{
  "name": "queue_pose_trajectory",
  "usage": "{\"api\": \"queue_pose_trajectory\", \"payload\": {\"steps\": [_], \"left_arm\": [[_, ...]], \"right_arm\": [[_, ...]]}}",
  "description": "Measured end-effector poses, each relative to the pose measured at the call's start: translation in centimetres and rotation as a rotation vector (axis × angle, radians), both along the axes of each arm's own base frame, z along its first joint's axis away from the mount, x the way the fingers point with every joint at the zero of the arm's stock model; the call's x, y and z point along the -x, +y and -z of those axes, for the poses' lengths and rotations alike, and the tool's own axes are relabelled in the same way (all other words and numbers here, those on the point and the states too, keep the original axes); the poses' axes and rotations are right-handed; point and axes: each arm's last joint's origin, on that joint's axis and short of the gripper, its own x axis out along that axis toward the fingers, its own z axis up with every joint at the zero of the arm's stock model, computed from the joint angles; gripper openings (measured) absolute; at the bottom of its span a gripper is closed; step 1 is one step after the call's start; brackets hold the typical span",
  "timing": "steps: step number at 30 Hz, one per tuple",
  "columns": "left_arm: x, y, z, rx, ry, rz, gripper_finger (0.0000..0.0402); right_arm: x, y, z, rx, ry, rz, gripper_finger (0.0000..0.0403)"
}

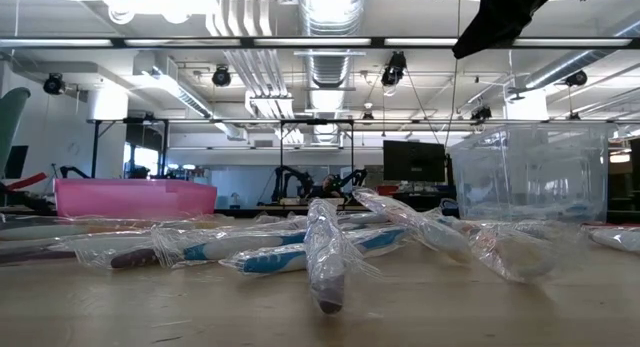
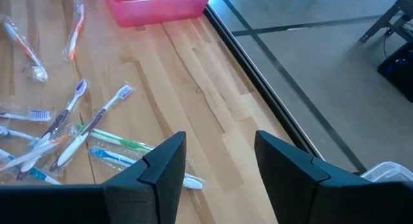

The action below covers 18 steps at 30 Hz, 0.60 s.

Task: Pick & Place Toothbrushes
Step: Put the green toothbrush into the green bin

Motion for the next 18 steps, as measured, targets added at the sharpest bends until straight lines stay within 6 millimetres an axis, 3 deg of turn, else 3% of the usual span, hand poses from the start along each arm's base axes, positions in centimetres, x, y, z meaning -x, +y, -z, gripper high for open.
{"api": "queue_pose_trajectory", "payload": {"steps": [10,18], "left_arm": [[-1.5,2.1,-1.9,-0.536,-0.065,0.065,0.0094],[-5.4,2.5,-2.7,-0.870,-0.217,0.281,0.0094]], "right_arm": [[0.0,0.0,-0.1,0.000,-0.008,0.000,0.0199],[-0.1,0.0,-0.1,-0.012,-0.017,0.009,0.0192]]}}
